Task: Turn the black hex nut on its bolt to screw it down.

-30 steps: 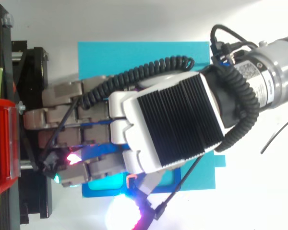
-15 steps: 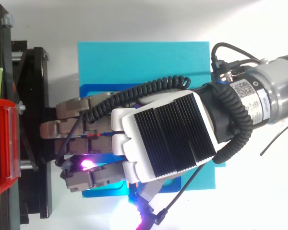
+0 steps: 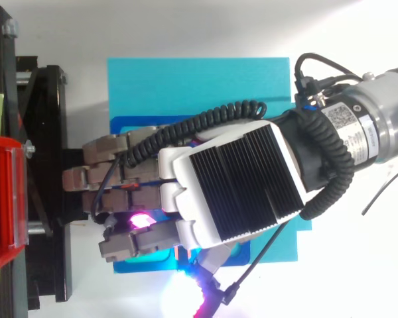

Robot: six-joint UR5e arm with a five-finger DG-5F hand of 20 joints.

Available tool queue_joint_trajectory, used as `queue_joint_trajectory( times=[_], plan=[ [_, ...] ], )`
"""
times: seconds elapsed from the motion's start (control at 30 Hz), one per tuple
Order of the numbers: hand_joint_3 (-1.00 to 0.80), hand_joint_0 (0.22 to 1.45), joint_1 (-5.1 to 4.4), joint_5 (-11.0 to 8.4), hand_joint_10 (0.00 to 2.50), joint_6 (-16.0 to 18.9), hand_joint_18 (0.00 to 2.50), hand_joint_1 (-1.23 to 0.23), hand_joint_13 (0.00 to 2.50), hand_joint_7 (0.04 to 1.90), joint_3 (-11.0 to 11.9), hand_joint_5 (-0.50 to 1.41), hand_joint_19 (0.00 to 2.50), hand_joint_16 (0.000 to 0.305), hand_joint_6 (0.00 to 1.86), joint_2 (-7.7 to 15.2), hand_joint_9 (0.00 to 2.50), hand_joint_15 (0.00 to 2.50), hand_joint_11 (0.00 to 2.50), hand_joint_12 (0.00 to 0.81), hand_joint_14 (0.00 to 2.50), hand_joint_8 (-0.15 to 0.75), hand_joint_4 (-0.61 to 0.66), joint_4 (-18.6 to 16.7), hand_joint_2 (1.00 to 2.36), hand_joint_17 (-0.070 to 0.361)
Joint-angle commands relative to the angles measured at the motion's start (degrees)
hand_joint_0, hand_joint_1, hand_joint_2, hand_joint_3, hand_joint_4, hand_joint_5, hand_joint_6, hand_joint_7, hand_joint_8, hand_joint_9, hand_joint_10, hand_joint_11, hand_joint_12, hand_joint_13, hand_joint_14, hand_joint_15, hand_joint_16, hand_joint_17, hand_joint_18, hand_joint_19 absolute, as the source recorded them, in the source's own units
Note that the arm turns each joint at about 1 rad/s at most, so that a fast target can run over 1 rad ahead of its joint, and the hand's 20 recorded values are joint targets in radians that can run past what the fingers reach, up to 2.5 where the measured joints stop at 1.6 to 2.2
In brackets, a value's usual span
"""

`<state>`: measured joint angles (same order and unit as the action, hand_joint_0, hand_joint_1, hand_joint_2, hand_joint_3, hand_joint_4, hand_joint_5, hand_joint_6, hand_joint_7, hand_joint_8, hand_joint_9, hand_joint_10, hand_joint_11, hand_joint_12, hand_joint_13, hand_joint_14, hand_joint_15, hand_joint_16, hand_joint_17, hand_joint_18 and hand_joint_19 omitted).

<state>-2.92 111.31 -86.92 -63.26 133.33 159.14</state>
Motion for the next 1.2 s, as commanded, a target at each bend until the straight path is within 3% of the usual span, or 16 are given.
queue_joint_trajectory(
  times=[0.0, 0.63, 0.93, 0.97, 1.0, 1.17],
  plan=[
    [-0.5, 0.5, 0.45, 0.22, 0.0, -0.5, 0.46, -0.21, 0.54, 1.56, 0.2, 0.01, 0.34, 0.048, 0.51, 0.0, 0.76, 0.06, 0.13, 0.315, 0.0, 0.253, 0.12, 0.3, 1.0, 0.108],
    [-0.5, 0.5, 3.79, 4.97, 0.0, -0.9, 0.46, -0.21, 0.54, 1.58, 0.1, 0.01, 0.34, 0.048, 0.51, 0.0, 0.77, 0.06, 0.13, 0.314, 0.0, 0.252, 0.12, 0.1, 1.0, 0.108],
    [-0.5, 0.5, 6.08, 7.52, 0.0, -1.2, 0.46, -0.21, 0.54, 1.57, 0.2, 0.01, 0.34, 0.048, 0.51, 0.0, 0.77, 0.06, 0.12, 0.315, 0.0, 0.25, 0.13, -0.1, 1.0, 0.107],
    [-0.5, 0.5, 7.05, 8.92, 0.0, -1.4, 0.46, -0.21, 0.55, 1.57, 0.1, 0.01, 0.34, 0.048, 0.51, 0.0, 0.77, 0.06, 0.12, 0.314, 0.0, 0.253, 0.13, -0.6, 1.0, 0.107],
    [-0.5, 0.5, 7.4, 9.71, 0.0, -1.4, 0.46, -0.21, 0.55, 1.57, 0.2, 0.01, 0.34, 0.048, 0.51, 0.0, 0.77, 0.06, 0.12, 0.315, 0.0, 0.252, 0.13, -0.8, 1.0, 0.107],
    [-0.5, 0.5, 8.54, 11.3, 0.0, -1.4, 0.46, -0.21, 0.55, 1.56, 0.2, 0.0, 0.34, 0.048, 0.51, 0.0, 0.77, 0.06, 0.12, 0.315, 0.0, 0.252, 0.13, -2.0, 1.0, 0.107]
  ],
)
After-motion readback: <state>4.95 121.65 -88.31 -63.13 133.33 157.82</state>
